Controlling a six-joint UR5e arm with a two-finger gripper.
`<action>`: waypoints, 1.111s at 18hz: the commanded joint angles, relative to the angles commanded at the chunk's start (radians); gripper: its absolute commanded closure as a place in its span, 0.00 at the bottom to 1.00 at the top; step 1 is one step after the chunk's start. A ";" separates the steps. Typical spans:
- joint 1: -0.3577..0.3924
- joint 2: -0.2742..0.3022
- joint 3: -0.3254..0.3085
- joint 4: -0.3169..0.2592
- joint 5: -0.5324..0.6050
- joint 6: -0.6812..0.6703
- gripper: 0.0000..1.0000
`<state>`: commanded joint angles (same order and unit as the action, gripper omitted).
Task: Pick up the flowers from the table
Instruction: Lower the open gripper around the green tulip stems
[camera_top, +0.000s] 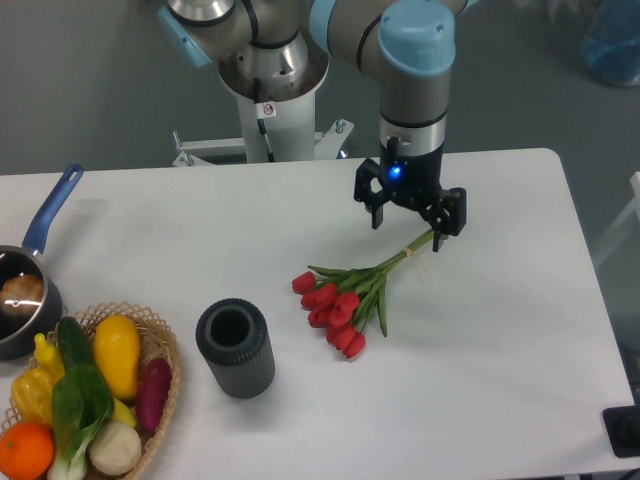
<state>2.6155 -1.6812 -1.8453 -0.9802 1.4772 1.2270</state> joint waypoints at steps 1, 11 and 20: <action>0.002 -0.008 -0.006 0.000 0.000 0.014 0.00; -0.029 -0.060 -0.052 -0.003 0.077 0.042 0.00; -0.031 -0.107 -0.043 0.002 0.077 0.040 0.00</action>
<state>2.5848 -1.7886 -1.8884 -0.9787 1.5539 1.2671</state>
